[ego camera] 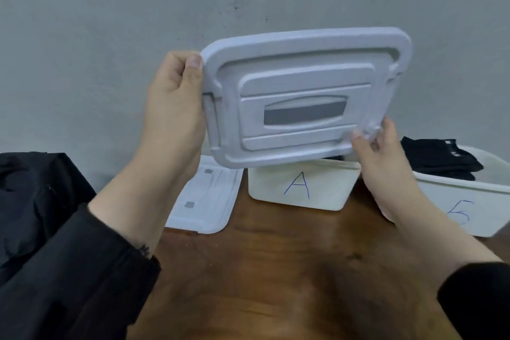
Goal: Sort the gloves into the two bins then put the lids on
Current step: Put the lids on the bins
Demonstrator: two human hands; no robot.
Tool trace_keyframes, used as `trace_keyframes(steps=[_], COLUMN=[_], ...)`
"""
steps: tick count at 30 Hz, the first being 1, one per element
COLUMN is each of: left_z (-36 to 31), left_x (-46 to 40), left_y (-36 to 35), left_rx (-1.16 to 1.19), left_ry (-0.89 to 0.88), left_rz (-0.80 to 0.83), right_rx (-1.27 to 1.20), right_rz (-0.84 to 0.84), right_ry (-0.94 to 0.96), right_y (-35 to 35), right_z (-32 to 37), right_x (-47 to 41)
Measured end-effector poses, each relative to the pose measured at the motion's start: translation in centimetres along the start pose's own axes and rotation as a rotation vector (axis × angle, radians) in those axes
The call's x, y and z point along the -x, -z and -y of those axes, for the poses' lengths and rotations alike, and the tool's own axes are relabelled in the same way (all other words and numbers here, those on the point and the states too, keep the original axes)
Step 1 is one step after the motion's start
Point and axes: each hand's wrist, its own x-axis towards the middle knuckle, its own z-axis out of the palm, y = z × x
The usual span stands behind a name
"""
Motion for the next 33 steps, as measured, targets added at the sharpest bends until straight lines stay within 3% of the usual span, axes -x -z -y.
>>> trace_keyframes(steps=[3, 6, 10, 16, 25, 33], left_z=[0.5, 2.7, 6.9, 10.6, 14.3, 15.3], left_x=[-1.7, -3.1, -2.1, -4.6, -6.0, -4.9], left_y=[-1.8, -2.8, -3.4, -5.3, -6.7, -5.9], left_rx=[0.071, -0.013, -0.135, -0.409, -1.007, -0.736], left_ry=[0.095, 0.257, 0.526, 0.481, 0.394, 0.526], left_rz=[0.012, 0.066, 0.386, 0.287, 0.412, 0.432], right_rx=[-0.074, -0.11, -0.157, 0.078, 0.667, 0.748], right_rz=[-0.012, -0.058, -0.028, 0.104, 0.182, 0.254], right_ry=[-0.068, -0.14, -0.277, -0.332, -0.335, -0.34], right_y=[2.4, 3.7, 4.0, 3.8, 3.2, 2.4], right_z=[0.3, 0.2, -0.7, -0.8, -2.5, -3.5], right_x=[-1.0, -1.6, -3.5, -5.9, -7.8, -7.7])
